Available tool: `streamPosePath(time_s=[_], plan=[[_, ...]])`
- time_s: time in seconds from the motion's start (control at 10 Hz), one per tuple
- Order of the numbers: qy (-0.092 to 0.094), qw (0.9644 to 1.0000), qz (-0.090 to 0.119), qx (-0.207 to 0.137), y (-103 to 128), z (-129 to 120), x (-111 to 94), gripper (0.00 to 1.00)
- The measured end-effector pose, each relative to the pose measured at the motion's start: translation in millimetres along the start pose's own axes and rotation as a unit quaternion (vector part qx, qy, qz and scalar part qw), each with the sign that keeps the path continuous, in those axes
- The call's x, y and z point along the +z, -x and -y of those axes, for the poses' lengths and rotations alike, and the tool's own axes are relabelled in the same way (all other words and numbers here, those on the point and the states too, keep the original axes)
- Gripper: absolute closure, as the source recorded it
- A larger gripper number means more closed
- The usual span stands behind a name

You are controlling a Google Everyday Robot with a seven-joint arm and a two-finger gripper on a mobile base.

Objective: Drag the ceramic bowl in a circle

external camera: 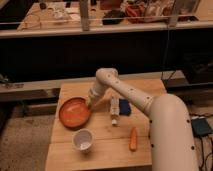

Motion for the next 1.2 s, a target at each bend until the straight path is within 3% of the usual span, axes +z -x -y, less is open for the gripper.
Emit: streamPosePath(time_s=[0.3, 0.5, 0.8, 1.0, 1.2], plan=[[0.017, 0.9986, -0.015, 0.048, 6, -29, -15, 1.00], [0.036, 0.9956, -0.030, 0.081, 21, -53, -38, 1.00], [0.065, 0.9894, -0.047, 0.121, 64, -83, -78, 1.00], [0.064, 0.9872, -0.052, 0.136, 92, -91, -89, 1.00], [0.052, 0.9901, -0.049, 0.121, 100, -88, -89, 1.00]])
